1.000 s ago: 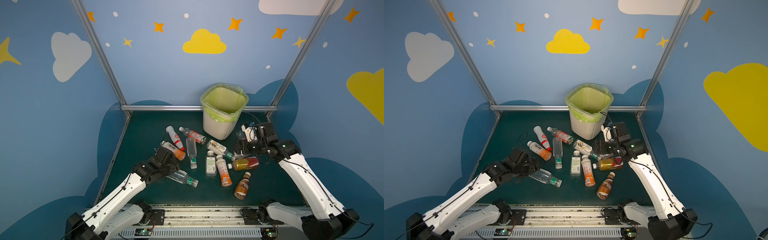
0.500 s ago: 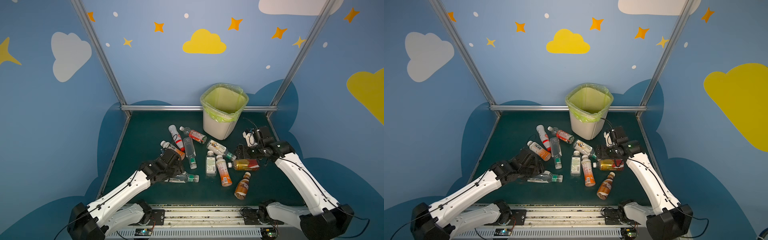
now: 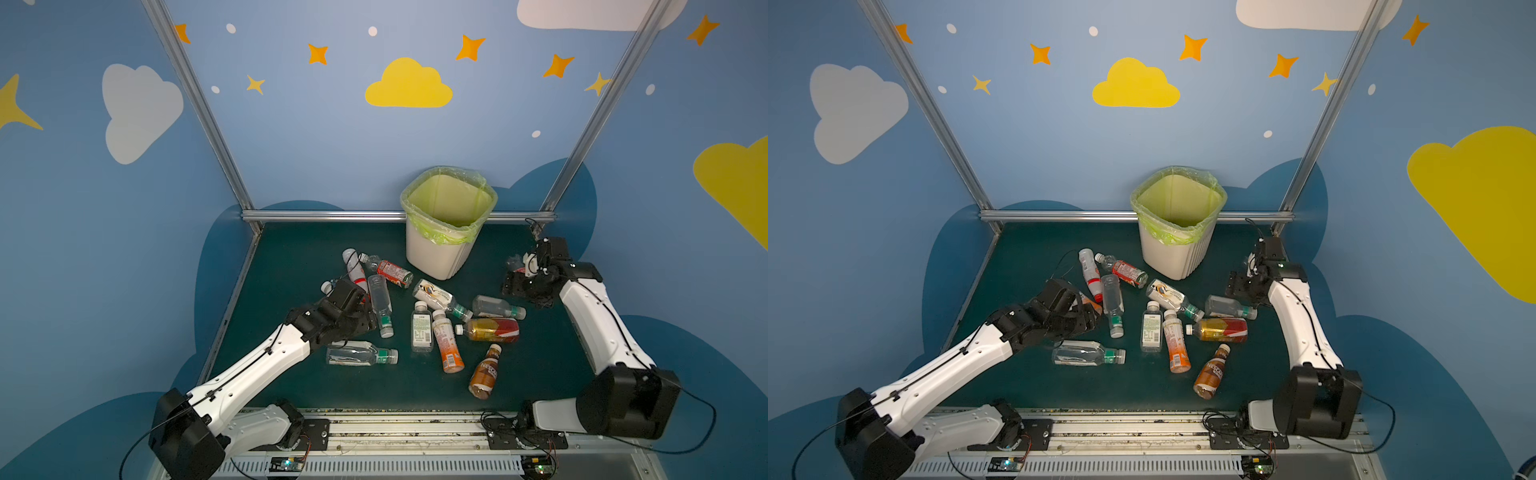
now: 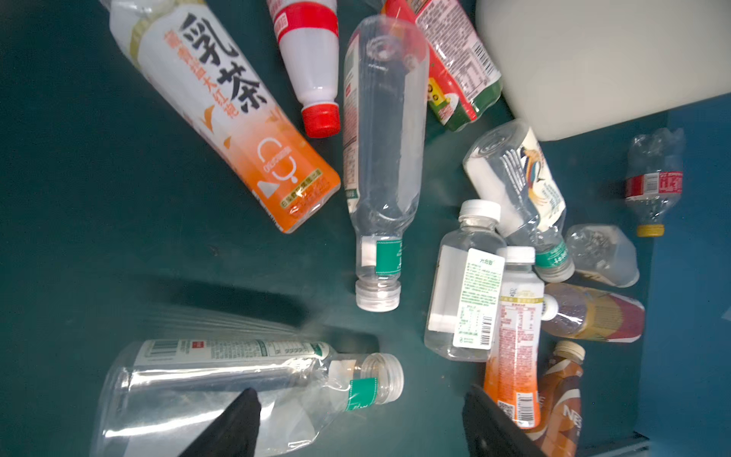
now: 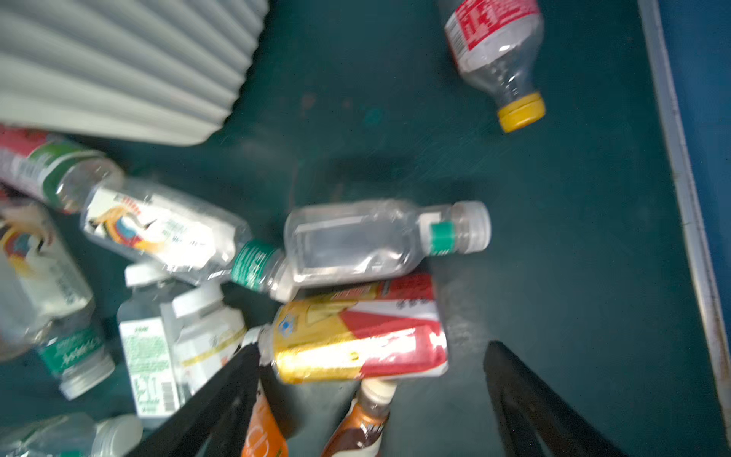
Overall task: Throw the plastic bottles in the bin
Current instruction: 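Grasp the far-corner clear bottle with the right gripper while the left arm reaches forward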
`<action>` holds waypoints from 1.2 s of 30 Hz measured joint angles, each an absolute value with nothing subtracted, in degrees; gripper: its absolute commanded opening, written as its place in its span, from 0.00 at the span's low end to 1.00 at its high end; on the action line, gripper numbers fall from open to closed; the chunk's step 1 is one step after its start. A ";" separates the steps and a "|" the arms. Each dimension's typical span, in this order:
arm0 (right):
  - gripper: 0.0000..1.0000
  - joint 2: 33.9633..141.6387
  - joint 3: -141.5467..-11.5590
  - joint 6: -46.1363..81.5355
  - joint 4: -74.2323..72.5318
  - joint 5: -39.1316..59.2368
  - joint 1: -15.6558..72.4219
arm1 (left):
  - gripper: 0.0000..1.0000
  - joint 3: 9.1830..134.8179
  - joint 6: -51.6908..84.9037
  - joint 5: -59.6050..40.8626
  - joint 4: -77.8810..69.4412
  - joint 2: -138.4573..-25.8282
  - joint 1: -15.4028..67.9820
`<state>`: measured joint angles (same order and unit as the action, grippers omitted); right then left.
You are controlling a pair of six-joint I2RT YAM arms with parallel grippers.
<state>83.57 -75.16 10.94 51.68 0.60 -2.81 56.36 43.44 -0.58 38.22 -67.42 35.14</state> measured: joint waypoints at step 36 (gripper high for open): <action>0.92 142.08 -128.79 4.10 54.87 -5.48 -16.03 | 0.81 85.49 27.35 -23.31 47.64 -101.89 8.40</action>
